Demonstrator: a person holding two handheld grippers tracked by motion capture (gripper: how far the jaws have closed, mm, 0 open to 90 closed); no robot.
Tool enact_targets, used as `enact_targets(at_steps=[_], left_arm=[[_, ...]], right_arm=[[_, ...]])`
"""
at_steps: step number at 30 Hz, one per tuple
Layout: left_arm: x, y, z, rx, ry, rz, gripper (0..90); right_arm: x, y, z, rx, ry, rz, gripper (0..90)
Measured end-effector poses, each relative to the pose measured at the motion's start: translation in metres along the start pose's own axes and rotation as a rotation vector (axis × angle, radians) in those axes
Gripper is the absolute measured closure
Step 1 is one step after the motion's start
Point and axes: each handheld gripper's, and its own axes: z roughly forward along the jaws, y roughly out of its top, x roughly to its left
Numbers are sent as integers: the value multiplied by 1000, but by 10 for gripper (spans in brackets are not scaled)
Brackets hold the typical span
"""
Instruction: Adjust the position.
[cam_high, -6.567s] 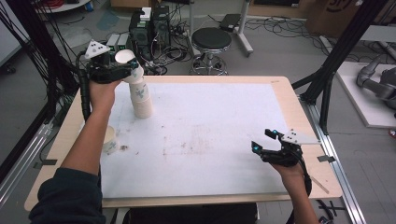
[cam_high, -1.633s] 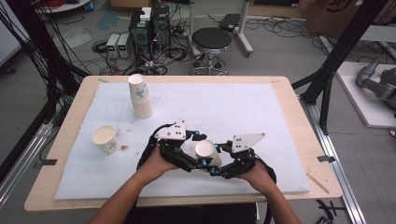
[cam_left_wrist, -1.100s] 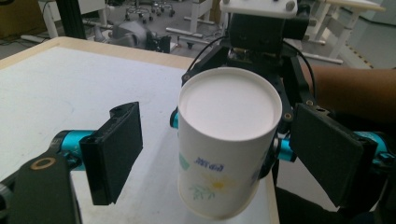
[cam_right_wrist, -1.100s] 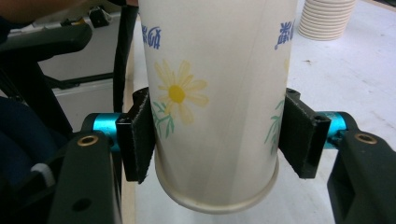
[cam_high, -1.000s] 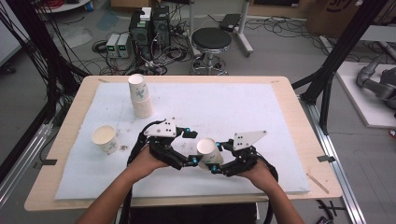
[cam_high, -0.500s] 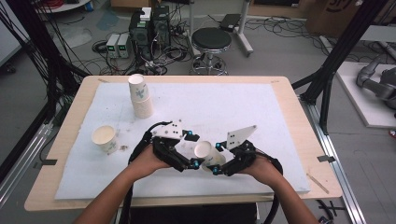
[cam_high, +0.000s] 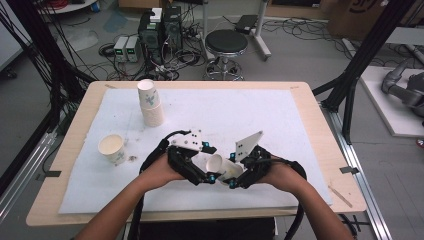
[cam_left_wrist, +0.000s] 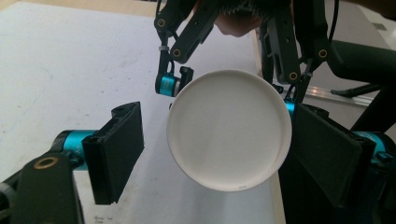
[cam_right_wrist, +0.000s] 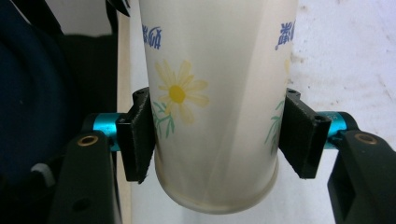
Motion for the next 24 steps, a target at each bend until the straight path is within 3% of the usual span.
enact_targets(at_steps=[4, 10, 18, 24], left_arm=[[0, 0, 3, 44, -14, 7, 197], [0, -1, 7, 70, -28, 4, 236], [0, -2, 9, 93, -43, -4, 296], [-1, -2, 12, 120, -70, 27, 362]], right_arm=[[0, 5, 1, 42, 7, -17, 364], [1, 9, 3, 92, 13, -34, 363], [1, 9, 5, 110, 25, -38, 363], [2, 9, 8, 136, 37, -45, 363]])
